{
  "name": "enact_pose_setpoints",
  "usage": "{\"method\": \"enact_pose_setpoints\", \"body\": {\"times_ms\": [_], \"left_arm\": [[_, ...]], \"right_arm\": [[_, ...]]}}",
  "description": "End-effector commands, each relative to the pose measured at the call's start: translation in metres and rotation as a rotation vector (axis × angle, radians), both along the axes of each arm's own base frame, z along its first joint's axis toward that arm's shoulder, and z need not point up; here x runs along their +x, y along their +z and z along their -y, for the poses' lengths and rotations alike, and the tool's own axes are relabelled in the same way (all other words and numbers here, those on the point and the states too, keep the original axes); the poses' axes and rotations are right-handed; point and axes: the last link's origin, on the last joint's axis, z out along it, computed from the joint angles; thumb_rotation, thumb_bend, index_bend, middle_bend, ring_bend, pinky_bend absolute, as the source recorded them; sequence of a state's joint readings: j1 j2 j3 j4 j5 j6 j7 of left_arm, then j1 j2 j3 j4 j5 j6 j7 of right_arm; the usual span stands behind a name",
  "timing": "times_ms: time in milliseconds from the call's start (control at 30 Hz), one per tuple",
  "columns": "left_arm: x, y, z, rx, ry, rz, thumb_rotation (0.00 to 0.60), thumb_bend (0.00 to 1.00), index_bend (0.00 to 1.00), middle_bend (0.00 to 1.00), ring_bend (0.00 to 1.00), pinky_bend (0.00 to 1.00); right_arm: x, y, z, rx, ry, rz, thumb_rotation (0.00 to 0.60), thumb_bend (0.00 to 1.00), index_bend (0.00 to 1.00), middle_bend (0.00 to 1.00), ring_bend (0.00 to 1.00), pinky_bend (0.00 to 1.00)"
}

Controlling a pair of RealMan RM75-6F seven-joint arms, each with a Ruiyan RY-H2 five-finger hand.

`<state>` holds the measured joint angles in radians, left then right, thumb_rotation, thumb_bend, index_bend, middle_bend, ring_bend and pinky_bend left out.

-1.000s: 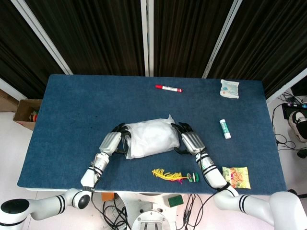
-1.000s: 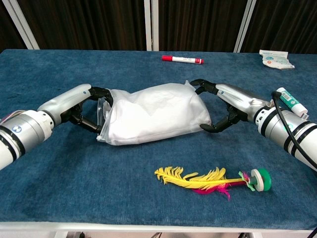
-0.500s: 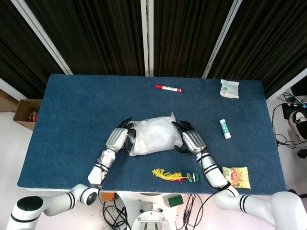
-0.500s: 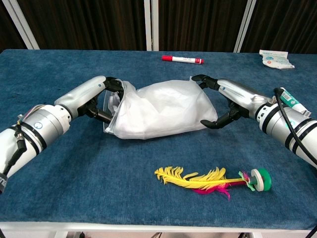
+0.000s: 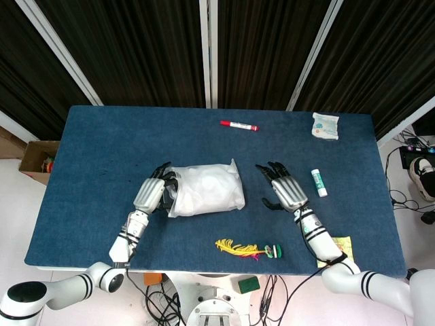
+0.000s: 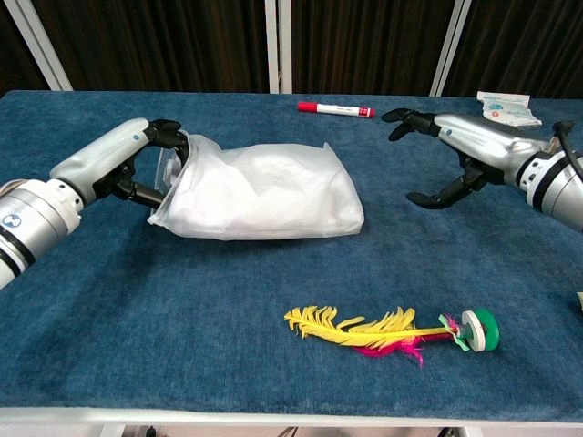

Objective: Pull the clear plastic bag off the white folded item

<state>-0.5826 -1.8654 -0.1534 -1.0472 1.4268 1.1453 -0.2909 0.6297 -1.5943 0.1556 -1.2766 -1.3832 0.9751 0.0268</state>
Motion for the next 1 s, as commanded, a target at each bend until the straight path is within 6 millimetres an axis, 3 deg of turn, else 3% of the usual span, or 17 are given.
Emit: {"method": "enact_pose_setpoints", "body": {"times_ms": [33, 167, 367, 600, 1000], "left_arm": [[-0.002, 0.002, 0.0, -0.007, -0.012, -0.014, 0.6, 0.59, 0.74, 0.3, 0.04, 0.09], [0.0, 0.003, 0.001, -0.015, -0.04, -0.038, 0.6, 0.59, 0.74, 0.29, 0.04, 0.09], [0.007, 0.002, 0.001, -0.027, -0.077, -0.066, 0.6, 0.58, 0.74, 0.29, 0.04, 0.09], [0.006, 0.006, -0.001, -0.028, -0.072, -0.072, 0.6, 0.58, 0.74, 0.28, 0.04, 0.09], [0.002, 0.008, 0.001, -0.026, -0.058, -0.065, 0.6, 0.58, 0.73, 0.28, 0.04, 0.09]], "right_arm": [[0.018, 0.021, 0.024, -0.011, 0.078, -0.117, 0.6, 0.32, 0.09, 0.2, 0.0, 0.03], [0.049, 0.018, 0.05, -0.039, 0.201, -0.28, 0.6, 0.32, 0.17, 0.21, 0.0, 0.03], [0.082, -0.022, 0.073, -0.036, 0.309, -0.448, 0.6, 0.32, 0.24, 0.22, 0.0, 0.03], [0.088, -0.055, 0.089, -0.035, 0.315, -0.531, 0.6, 0.32, 0.28, 0.24, 0.0, 0.03], [0.089, -0.073, 0.097, -0.021, 0.299, -0.515, 0.6, 0.37, 0.37, 0.28, 0.05, 0.05]]}}
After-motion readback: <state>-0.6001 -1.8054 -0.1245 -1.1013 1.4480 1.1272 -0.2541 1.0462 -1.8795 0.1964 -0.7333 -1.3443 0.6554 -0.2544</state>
